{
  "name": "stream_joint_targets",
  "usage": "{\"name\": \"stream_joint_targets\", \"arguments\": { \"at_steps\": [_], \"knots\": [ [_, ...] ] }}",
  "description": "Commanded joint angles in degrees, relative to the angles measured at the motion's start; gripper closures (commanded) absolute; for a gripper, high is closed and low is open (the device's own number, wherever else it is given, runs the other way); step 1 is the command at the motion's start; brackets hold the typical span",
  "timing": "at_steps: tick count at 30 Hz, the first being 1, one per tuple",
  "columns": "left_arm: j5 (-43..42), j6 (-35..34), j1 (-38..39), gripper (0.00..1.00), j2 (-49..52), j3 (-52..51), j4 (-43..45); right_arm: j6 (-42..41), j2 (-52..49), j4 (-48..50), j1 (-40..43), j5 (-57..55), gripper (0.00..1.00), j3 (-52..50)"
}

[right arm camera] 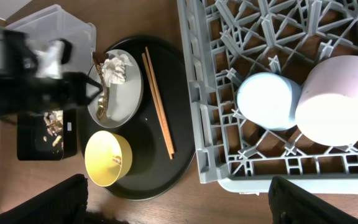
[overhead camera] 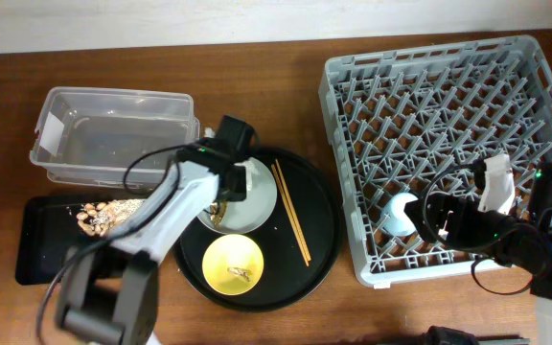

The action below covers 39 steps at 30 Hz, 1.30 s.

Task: Sort waste into correct bins and load items into the dishwasher rack

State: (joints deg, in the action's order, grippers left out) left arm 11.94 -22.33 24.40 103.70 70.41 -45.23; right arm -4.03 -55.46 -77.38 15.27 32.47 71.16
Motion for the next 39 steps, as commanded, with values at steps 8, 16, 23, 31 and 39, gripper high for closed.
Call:
{"name": "stream_joint_targets", "arguments": {
  "at_steps": [8, 16, 23, 31, 39],
  "knots": [
    [-0.7, 0.9, -0.3, 1.00, 7.3, 2.8, -2.9, 0.6, 0.0, 0.0, -0.3, 0.3, 0.07, 0.8],
    [3.0, 1.0, -2.1, 1.00, -1.2, 16.9, -16.4, 0.6, 0.0, 0.0, -0.3, 0.3, 0.07, 0.8],
    [7.8, -1.0, -13.7, 1.00, -1.6, 18.3, -9.4, 0.6, 0.0, 0.0, -0.3, 0.3, 0.07, 0.8],
    [-5.7, 2.7, -21.7, 0.50, 3.7, 20.4, -2.1, 0.6, 0.0, -0.5, -0.3, 0.3, 0.07, 0.7],
    [-11.0, 8.0, -11.6, 0.59, 3.0, 26.9, -16.6, 0.7, 0.0, -0.5, -0.3, -0.2, 0.07, 0.7]
  ]
}}
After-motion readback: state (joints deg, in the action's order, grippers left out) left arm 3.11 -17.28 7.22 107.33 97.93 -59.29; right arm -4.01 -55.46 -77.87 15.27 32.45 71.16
